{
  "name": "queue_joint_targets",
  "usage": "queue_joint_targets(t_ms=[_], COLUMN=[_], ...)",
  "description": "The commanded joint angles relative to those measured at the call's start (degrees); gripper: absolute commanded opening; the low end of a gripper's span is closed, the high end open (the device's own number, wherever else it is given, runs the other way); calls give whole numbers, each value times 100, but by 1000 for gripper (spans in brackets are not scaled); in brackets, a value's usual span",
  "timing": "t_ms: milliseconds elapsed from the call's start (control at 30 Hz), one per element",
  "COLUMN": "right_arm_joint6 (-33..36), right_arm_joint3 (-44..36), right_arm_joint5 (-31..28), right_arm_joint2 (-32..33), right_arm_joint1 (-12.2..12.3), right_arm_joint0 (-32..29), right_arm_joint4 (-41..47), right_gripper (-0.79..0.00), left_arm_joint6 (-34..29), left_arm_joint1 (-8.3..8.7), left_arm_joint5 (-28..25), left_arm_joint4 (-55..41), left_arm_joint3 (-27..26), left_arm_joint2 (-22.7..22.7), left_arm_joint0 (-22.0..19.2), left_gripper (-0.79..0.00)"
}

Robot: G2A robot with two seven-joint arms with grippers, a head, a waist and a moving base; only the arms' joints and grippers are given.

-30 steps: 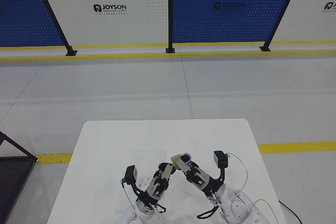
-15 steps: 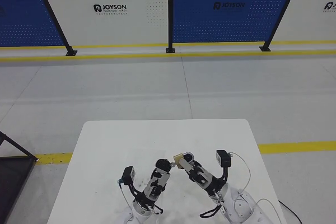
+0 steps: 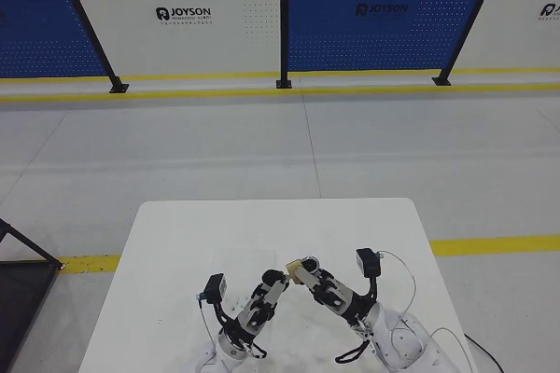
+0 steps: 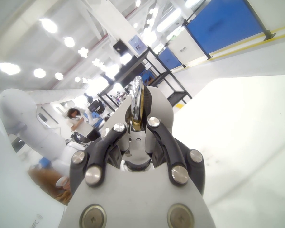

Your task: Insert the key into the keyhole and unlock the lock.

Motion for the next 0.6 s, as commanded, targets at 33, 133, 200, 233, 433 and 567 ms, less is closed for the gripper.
queue_joint_targets(t_ms=[33,133,200,233,433,567], right_arm_joint6=[13,25,32,31,35,40], right_arm_joint3=[-6,-9,-14,-15,-18,-21], right_arm_joint5=[15,29,32,34,47,50], right_arm_joint2=[-11,-23,-28,-29,-42,-50], right_arm_joint1=[5,10,14,16,27,35], right_arm_joint0=[5,10,12,13,17,22], right_arm_joint4=[-2,-8,-13,-12,-13,-15], right_gripper=[-785,-785,-785,-785,-785,-785], left_arm_joint6=[-60,-87,-98,-97,-96,-78], left_arm_joint1=[23,37,44,47,60,65], left_arm_joint5=[0,0,0,0,0,0], left_arm_joint4=[-57,-90,-98,-99,-78,-55], left_arm_joint3=[13,26,29,33,41,49], left_arm_joint2=[26,48,61,63,79,93], left_arm_joint0=[-32,-61,-74,-80,-98,-100], left_gripper=[-477,-496,-508,-526,-653,-662])
